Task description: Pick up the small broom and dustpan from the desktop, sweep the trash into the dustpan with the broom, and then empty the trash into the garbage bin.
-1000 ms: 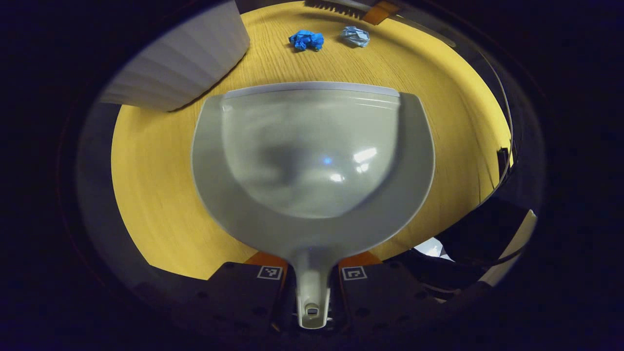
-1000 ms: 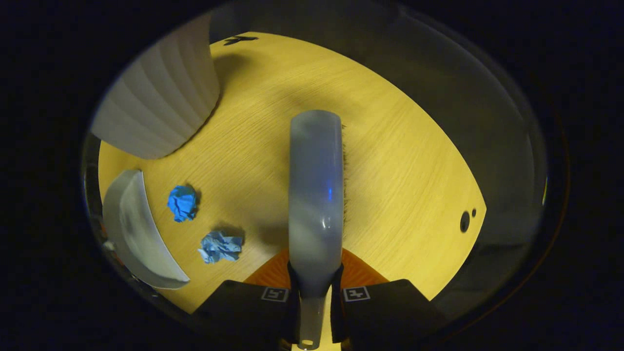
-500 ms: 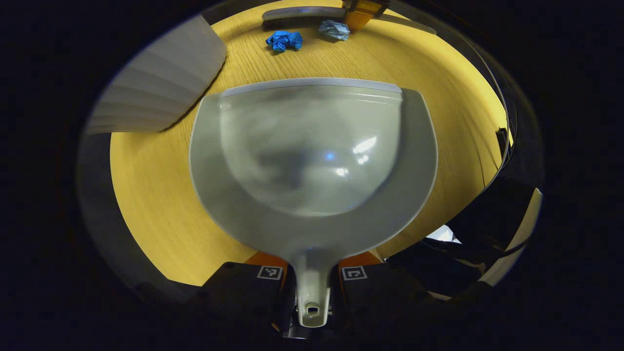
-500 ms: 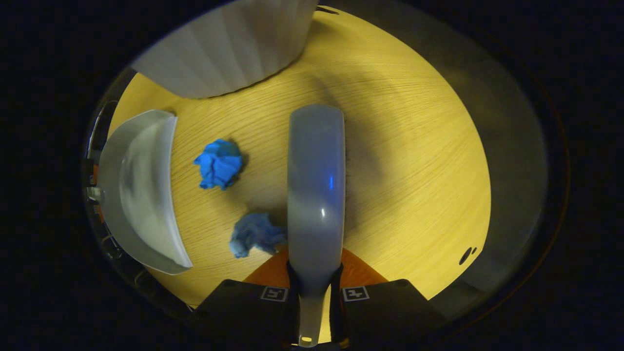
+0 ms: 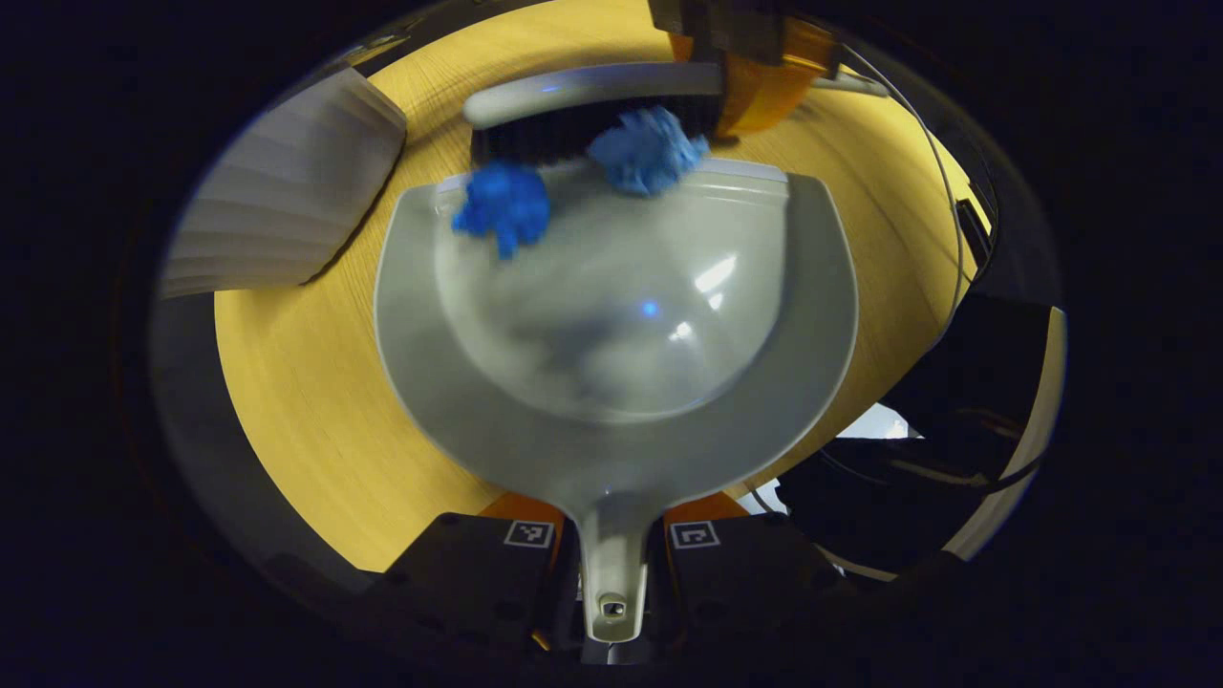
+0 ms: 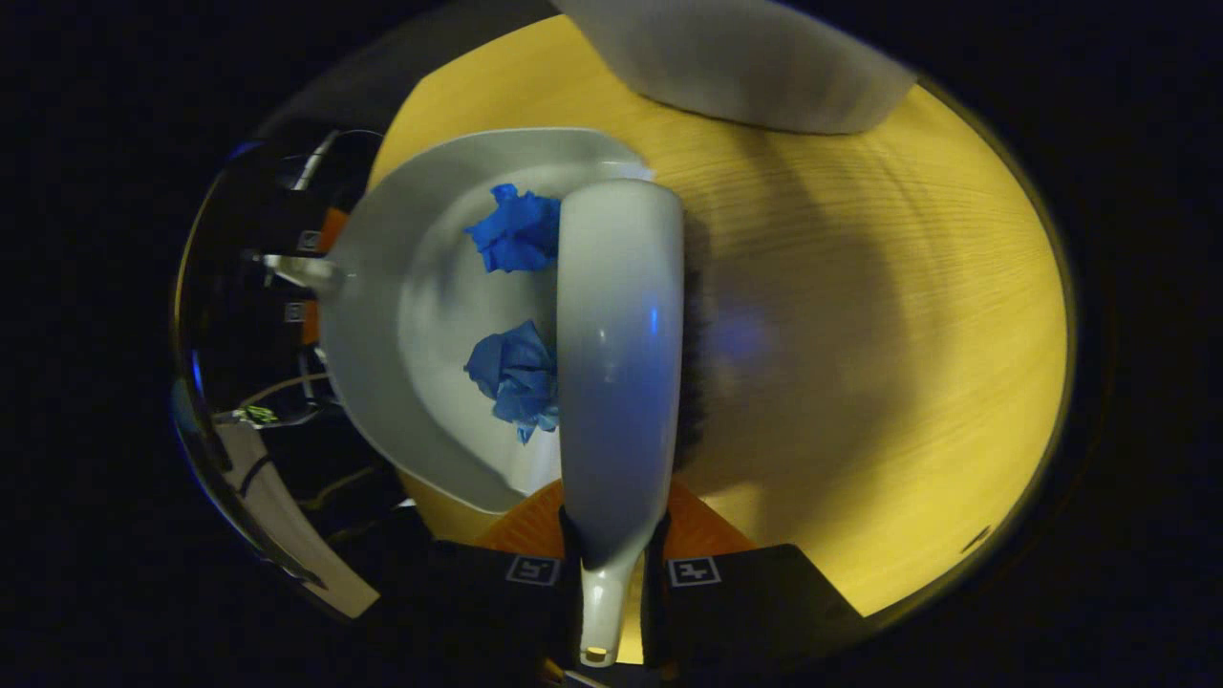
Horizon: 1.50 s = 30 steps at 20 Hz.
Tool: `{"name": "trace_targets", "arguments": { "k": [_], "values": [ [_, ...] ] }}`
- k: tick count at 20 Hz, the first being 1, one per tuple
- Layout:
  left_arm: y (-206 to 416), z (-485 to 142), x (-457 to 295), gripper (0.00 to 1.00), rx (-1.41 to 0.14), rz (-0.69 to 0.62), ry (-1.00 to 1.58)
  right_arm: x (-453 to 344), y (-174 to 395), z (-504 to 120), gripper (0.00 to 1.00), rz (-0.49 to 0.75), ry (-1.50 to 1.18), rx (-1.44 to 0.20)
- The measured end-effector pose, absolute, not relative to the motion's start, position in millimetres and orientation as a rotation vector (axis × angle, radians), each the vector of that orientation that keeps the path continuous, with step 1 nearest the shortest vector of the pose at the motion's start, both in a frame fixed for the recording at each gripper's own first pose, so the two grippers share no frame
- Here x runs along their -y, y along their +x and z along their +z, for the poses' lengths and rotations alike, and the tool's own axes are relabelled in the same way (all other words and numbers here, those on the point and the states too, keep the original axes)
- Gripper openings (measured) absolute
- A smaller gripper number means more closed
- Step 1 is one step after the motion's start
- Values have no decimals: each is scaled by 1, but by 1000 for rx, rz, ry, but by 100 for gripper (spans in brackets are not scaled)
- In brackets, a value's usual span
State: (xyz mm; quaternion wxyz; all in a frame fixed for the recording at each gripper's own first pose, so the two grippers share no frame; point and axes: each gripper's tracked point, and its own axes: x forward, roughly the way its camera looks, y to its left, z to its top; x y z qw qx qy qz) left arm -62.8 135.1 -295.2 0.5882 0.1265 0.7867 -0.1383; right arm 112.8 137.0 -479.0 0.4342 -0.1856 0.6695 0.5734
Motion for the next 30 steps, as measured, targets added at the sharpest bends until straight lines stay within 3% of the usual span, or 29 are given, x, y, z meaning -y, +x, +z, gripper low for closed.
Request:
{"name": "trace_targets", "arguments": {
  "k": [2, 6, 11, 19, 20, 21, 26, 27, 30],
  "values": [
    [-66, -295, -137, 28, -1839, -334, 312, -136, 126, -483, 26, 1441, -365, -1702],
    [-63, -296, -136, 28, -1787, -303, 322, -129, 145, -471, 26, 1312, -151, -1633],
    [-54, -300, -127, 28, -1576, -214, 319, -98, 178, -453, 29, 1006, 1, -1368],
    [-1, -248, -112, 28, -1204, -100, 203, -33, 226, -391, 26, 710, 545, -1025],
    [8, -246, -112, 28, -1157, -93, 202, -19, 233, -392, 29, 671, 580, -990],
    [19, -237, -116, 28, -1117, -83, 211, 1, 239, -386, 25, 644, 595, -973],
    [68, -214, -161, 27, -986, 13, 309, 30, 250, -371, 26, 553, 585, -924],
    [73, -210, -174, 27, -985, 44, 352, 32, 249, -377, 29, 530, 572, -938],
    [85, -192, -232, 28, -1046, 135, 536, 32, 246, -386, 26, 496, 557, -960]
  ]
}}
